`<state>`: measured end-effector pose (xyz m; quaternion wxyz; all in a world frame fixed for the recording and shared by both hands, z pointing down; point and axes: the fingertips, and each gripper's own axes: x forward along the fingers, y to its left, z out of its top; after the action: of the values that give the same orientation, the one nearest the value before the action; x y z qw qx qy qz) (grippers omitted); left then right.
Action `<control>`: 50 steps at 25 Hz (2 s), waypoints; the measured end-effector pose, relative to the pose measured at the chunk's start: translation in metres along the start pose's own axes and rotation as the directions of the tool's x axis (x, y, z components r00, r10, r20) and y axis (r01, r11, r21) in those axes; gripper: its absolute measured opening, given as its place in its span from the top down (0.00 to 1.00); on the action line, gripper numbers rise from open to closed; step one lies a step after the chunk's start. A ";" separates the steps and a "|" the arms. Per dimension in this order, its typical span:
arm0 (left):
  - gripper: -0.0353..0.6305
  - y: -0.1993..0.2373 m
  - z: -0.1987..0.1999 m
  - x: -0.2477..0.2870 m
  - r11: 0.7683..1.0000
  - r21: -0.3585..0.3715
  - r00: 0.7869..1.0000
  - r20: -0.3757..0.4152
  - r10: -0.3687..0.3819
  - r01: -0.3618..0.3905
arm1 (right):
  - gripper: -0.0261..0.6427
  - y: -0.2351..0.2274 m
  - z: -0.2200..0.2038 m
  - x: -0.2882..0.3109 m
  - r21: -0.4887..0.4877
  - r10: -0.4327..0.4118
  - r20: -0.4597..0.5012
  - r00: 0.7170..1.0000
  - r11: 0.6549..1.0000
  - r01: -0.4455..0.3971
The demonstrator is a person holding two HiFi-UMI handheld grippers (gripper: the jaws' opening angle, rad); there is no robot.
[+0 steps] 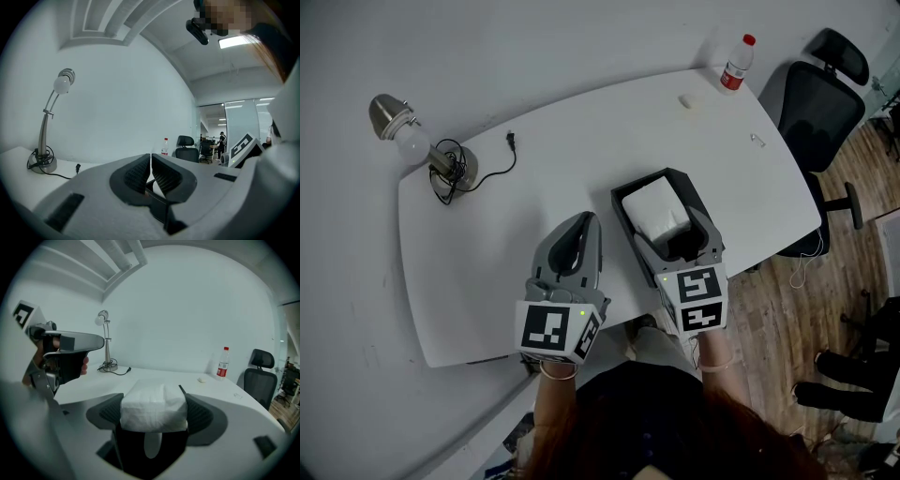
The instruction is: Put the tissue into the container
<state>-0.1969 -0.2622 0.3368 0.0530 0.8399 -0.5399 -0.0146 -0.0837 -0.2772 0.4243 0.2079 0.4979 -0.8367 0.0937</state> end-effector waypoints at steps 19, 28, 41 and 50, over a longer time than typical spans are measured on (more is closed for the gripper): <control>0.90 0.002 -0.006 0.000 1.000 -0.011 1.000 -0.007 0.002 -0.002 | 0.34 0.005 -0.015 0.010 -0.050 -0.001 -0.115 0.993 0.999 -0.004; 0.90 -0.001 -0.006 0.001 1.000 -0.010 1.000 -0.007 -0.002 0.002 | 0.34 0.006 -0.018 0.009 -0.033 0.027 -0.148 0.989 0.999 -0.032; 0.90 -0.006 -0.006 0.001 1.000 -0.004 1.000 -0.012 0.001 -0.001 | 0.34 0.006 -0.021 0.006 -0.026 0.043 -0.174 0.984 0.998 -0.048; 0.90 -0.013 -0.006 0.002 1.000 -0.003 1.000 -0.009 -0.011 0.011 | 0.34 0.004 -0.026 -0.003 -0.036 0.041 -0.201 0.979 0.998 -0.049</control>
<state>-0.1832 -0.2585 0.3410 0.0564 0.8428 -0.5351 -0.0119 -0.0790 -0.2631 0.4468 0.2992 0.4626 -0.8242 0.1309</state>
